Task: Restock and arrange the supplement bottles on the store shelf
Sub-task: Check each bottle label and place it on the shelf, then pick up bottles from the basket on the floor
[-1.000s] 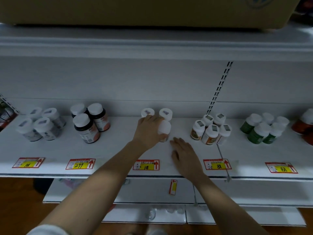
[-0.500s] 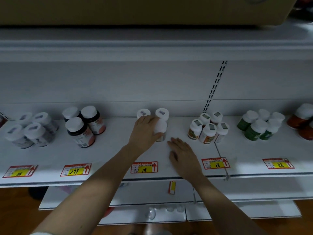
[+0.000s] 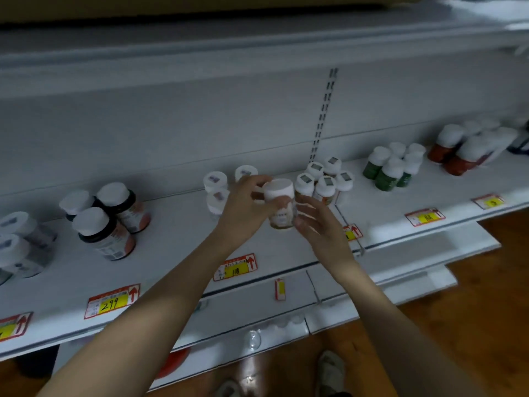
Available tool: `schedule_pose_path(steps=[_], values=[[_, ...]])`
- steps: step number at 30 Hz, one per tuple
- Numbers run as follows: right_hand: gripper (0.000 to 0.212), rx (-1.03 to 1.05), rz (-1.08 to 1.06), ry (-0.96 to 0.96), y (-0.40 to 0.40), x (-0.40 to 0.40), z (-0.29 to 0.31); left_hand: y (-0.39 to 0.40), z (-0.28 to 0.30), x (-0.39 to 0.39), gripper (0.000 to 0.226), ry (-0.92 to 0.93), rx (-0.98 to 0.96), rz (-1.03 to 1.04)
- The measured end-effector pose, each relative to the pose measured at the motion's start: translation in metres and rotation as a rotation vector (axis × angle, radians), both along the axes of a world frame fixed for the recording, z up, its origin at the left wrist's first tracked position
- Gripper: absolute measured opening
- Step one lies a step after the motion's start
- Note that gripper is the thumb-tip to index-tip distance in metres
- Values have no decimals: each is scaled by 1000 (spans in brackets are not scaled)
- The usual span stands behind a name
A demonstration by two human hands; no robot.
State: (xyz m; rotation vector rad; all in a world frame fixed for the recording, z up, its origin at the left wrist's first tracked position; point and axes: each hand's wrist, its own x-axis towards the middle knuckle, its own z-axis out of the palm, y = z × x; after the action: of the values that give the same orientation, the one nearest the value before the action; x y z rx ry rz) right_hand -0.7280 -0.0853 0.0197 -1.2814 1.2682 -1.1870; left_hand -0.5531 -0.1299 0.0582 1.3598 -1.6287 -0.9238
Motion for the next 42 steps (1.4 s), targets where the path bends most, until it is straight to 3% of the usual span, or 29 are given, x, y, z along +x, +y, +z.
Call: schedule_pose_path(steps=[7, 14, 17, 24, 28, 34, 42], values=[[27, -6, -194, -141, 64, -69, 20, 34, 21, -96, 40, 92, 50, -151], [28, 38, -396, -238, 160, -220, 11, 98, 17, -265, 40, 142, 162, -456], [24, 72, -481, -130, 213, -302, 6, 137, 16, -355, 46, 130, 151, -579], [18, 276, -825, 449, 348, -473, 3, 227, 3, -549, 50, 82, 201, -890], [16, 408, -996, 636, 407, -547, -12, 270, -15, -639, 53, 35, 204, -1081], [23, 661, -1117, 683, 469, -643, -41, 320, -50, -775, 52, -37, 250, -1304], [26, 991, -1240, 506, 536, -771, -104, 375, -117, -969, 54, -159, 307, -1534]])
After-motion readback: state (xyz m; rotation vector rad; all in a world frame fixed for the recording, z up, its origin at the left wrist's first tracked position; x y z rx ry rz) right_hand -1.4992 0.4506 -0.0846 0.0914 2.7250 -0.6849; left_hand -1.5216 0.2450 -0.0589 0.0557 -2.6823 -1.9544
